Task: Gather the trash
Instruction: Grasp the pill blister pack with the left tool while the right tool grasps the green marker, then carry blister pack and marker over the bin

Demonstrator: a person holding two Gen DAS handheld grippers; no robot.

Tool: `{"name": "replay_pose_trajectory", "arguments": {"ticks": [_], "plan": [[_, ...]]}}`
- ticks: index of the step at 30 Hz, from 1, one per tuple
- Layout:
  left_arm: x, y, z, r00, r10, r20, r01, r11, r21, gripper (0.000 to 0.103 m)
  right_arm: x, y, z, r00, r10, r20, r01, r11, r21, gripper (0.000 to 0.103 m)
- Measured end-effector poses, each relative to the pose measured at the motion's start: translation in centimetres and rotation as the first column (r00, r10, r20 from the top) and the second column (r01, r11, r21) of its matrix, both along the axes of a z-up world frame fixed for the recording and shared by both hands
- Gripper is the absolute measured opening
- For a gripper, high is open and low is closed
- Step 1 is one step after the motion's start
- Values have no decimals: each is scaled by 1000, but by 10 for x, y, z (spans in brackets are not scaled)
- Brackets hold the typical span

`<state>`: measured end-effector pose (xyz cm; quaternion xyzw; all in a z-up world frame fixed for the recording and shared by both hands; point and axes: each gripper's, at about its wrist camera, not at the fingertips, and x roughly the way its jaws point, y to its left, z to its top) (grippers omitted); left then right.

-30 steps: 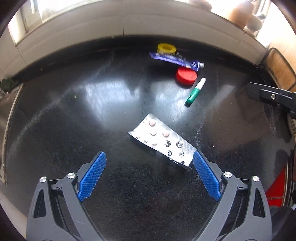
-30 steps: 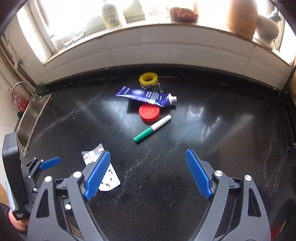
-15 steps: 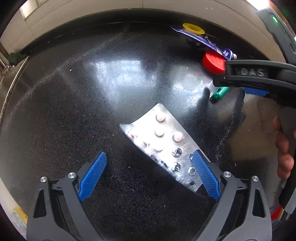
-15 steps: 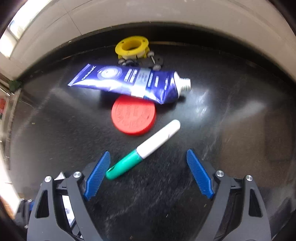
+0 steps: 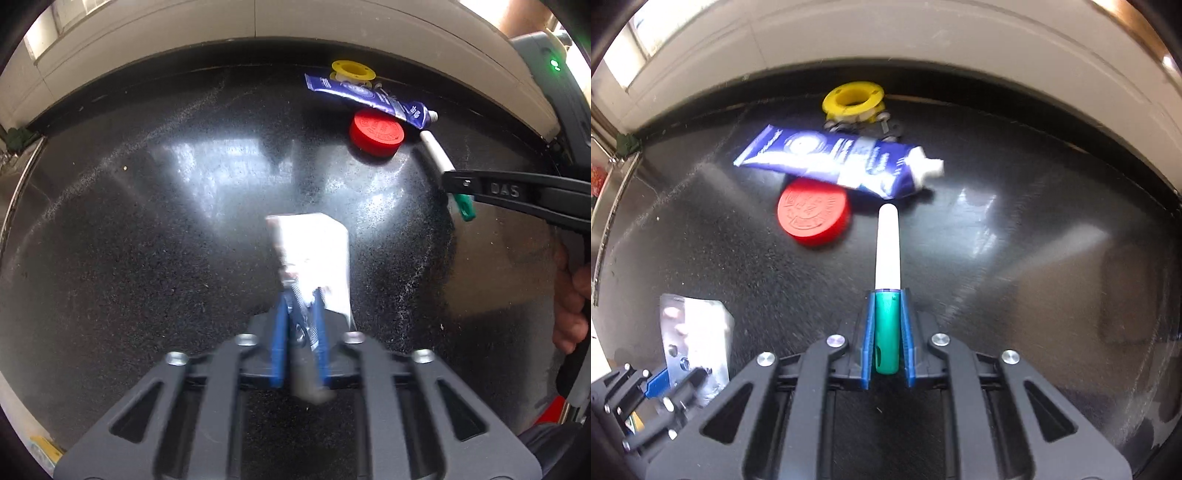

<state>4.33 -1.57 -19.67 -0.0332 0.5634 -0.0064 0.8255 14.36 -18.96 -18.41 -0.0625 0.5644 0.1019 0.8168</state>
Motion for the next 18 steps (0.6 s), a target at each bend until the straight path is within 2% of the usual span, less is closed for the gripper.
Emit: {"name": "replay_pose_trajectory", "arguments": {"ticks": [4, 10, 18], "plan": [[-4, 5, 12, 1000, -9, 30, 9, 1000, -1, 4, -15, -23, 17, 999, -19, 45, 19, 1000, 3, 14], [-11, 11, 28, 998, -21, 67, 21, 1000, 11, 4, -40, -41, 30, 996, -50, 69, 49, 999, 16, 14], [-22, 13, 42, 994, -40, 102, 39, 999, 15, 4, -54, -37, 48, 992, -44, 115, 42, 999, 19, 14]]}}
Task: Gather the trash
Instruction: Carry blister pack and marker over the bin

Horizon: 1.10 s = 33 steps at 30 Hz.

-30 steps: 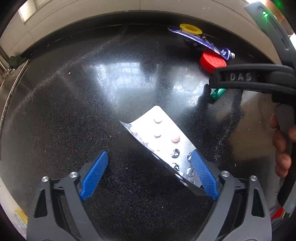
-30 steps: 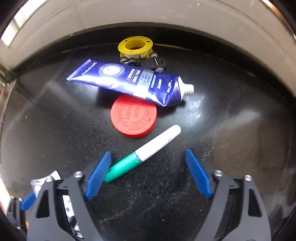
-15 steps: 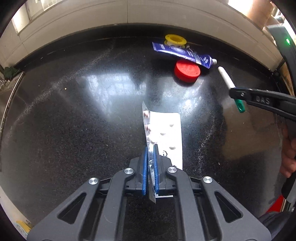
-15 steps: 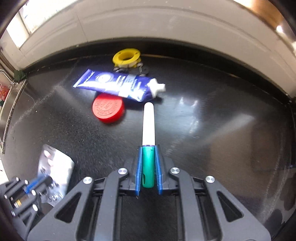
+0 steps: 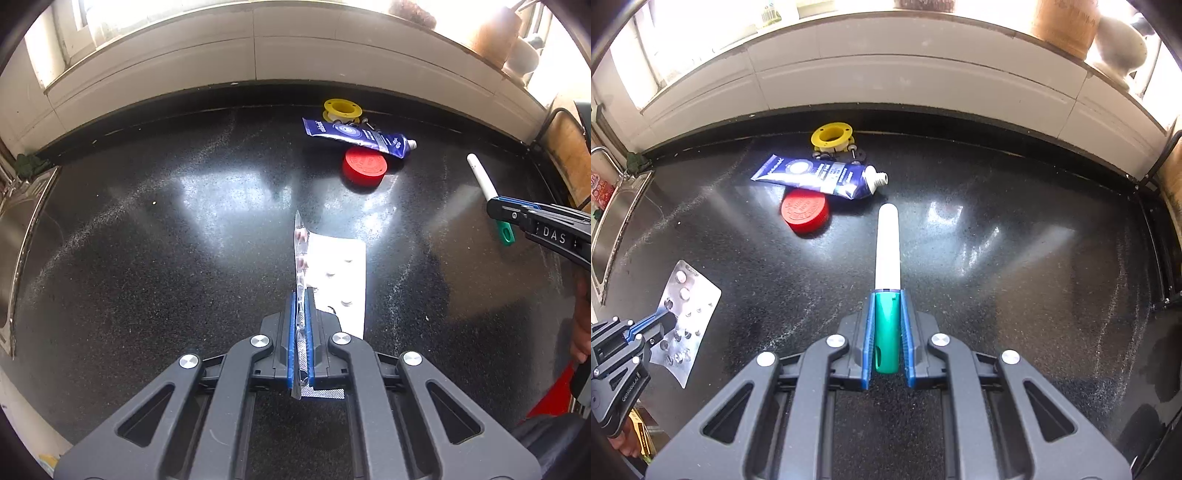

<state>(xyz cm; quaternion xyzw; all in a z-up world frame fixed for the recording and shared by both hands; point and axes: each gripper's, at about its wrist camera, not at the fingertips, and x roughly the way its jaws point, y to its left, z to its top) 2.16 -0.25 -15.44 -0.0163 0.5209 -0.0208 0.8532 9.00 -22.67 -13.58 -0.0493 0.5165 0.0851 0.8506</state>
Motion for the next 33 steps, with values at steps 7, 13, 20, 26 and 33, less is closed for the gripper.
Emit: {"name": "replay_pose_trajectory", "arguments": {"ticks": [7, 13, 20, 26, 33], "plan": [[-11, 11, 11, 999, 27, 34, -27, 1000, -3, 4, -9, 8, 13, 1000, 14, 23, -15, 1000, 11, 14], [-39, 47, 26, 991, 116, 73, -117, 993, -1, 4, -18, 55, 21, 992, 120, 42, -122, 992, 44, 14], [-119, 136, 39, 924, 368, 100, -371, 929, 4, 4, -53, 174, 31, 912, 405, 64, -409, 907, 101, 14], [-223, 214, 32, 781, 620, 77, -622, 783, 3, 4, -118, 291, 28, 750, 659, 57, -660, 738, 144, 14], [-359, 277, 16, 551, 834, 15, -834, 551, -8, 4, -221, 405, 15, 487, 873, 18, -859, 475, 192, 14]]}}
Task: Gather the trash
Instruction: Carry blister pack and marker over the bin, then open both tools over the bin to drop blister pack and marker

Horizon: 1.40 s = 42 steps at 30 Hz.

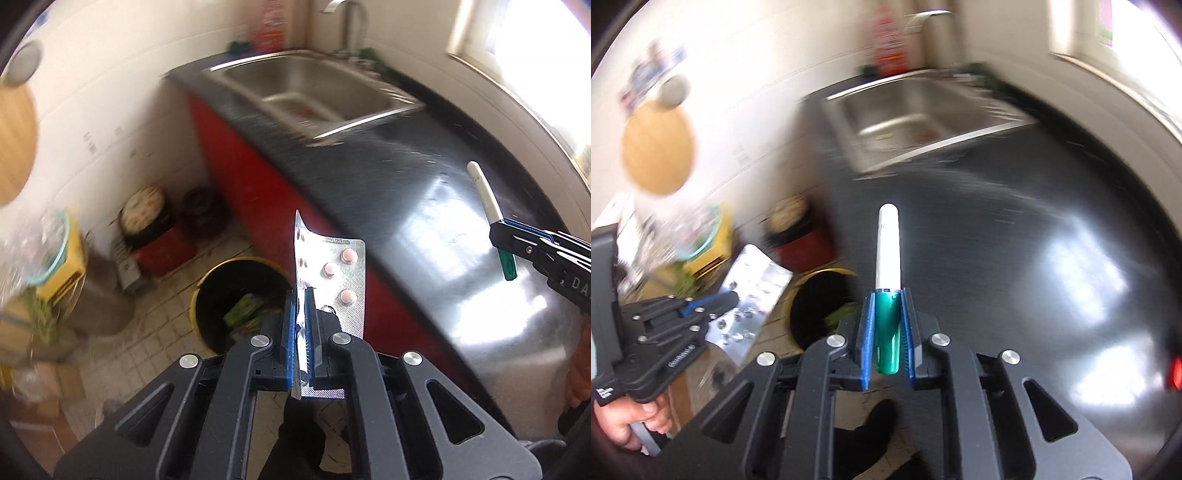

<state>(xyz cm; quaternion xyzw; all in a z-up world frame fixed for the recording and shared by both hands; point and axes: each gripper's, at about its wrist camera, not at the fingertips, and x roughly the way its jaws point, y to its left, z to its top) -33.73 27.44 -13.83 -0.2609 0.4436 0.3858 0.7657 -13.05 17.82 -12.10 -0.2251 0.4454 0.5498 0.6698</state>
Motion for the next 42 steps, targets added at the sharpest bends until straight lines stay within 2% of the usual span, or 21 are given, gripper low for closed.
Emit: {"name": "replay_pose_trajectory", "arguments": {"ticks": [4, 10, 14, 18, 21, 24, 34, 35, 36, 37, 38, 39, 42], "plan": [[-48, 16, -9, 995, 102, -10, -102, 995, -21, 4, -56, 47, -16, 988, 137, -65, -138, 990, -19, 14], [-75, 33, -21, 986, 168, -13, -168, 985, -47, 4, -103, 78, -30, 966, 245, -86, -250, 966, -57, 14], [-78, 46, -41, 987, 162, -15, -162, 984, -69, 4, -115, 95, -45, 960, 261, -98, -270, 959, -90, 14], [-76, 65, -76, 988, 148, -34, -151, 984, -99, 4, -122, 117, -65, 958, 265, -109, -278, 952, -126, 14], [-73, 79, -104, 987, 146, -60, -153, 980, -127, 4, -124, 139, -87, 955, 264, -136, -285, 942, -174, 14], [-71, 86, -119, 987, 133, -94, -144, 982, -125, 4, -127, 153, -102, 953, 269, -141, -294, 934, -205, 14], [-71, 99, -126, 987, 149, -54, -156, 973, -169, 4, -125, 171, -108, 956, 264, -127, -286, 935, -212, 15], [-70, 99, -126, 988, 146, -50, -153, 974, -170, 9, -124, 171, -108, 957, 261, -123, -282, 936, -209, 17], [-71, 99, -127, 988, 144, -53, -151, 973, -174, 26, -124, 172, -108, 959, 257, -122, -278, 937, -213, 23], [-70, 99, -128, 988, 143, -56, -151, 972, -179, 42, -122, 172, -108, 960, 251, -123, -273, 937, -219, 47], [-70, 98, -128, 987, 150, -57, -158, 971, -178, 73, -120, 171, -106, 962, 242, -125, -265, 941, -210, 67], [-72, 97, -125, 986, 162, -46, -167, 972, -162, 77, -117, 169, -103, 964, 234, -123, -254, 948, -190, 70], [-73, 93, -124, 986, 163, -43, -168, 973, -159, 76, -112, 166, -98, 965, 232, -125, -252, 951, -180, 71]]}}
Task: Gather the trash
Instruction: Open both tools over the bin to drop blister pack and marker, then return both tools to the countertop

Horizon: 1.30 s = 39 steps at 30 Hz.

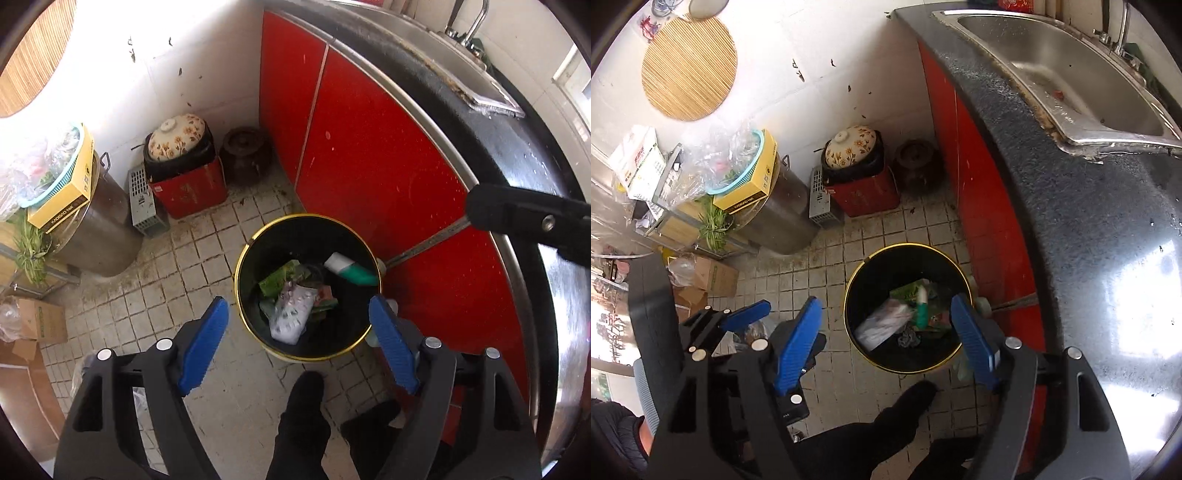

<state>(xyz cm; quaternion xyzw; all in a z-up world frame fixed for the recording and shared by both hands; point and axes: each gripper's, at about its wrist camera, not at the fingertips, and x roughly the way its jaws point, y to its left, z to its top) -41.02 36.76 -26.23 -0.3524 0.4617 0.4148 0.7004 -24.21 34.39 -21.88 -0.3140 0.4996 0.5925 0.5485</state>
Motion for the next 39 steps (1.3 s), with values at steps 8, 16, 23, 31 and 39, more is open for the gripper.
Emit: {"name": "replay_pose_trajectory", "arguments": {"ticks": [8, 16, 23, 31, 39], "plan": [[6, -10, 8, 1000, -10, 9, 10, 1000, -1, 76, 16, -18, 9, 999, -37, 8, 37, 999, 16, 71], [52, -34, 44, 988, -150, 26, 148, 986, 73, 78, 75, -78, 52, 978, -200, 49, 196, 977, 86, 71], [163, -99, 84, 884, -463, 64, 452, 881, 137, 79, 170, -205, 110, 864, -490, 118, 464, 865, 191, 74], [303, -222, 114, 617, -779, 112, 753, 625, 205, 82, 255, -394, 143, 608, -774, 180, 727, 633, 266, 76], [376, -328, 122, 398, -911, 107, 882, 412, 228, 82, 286, -525, 138, 424, -890, 166, 852, 454, 261, 76]]}}
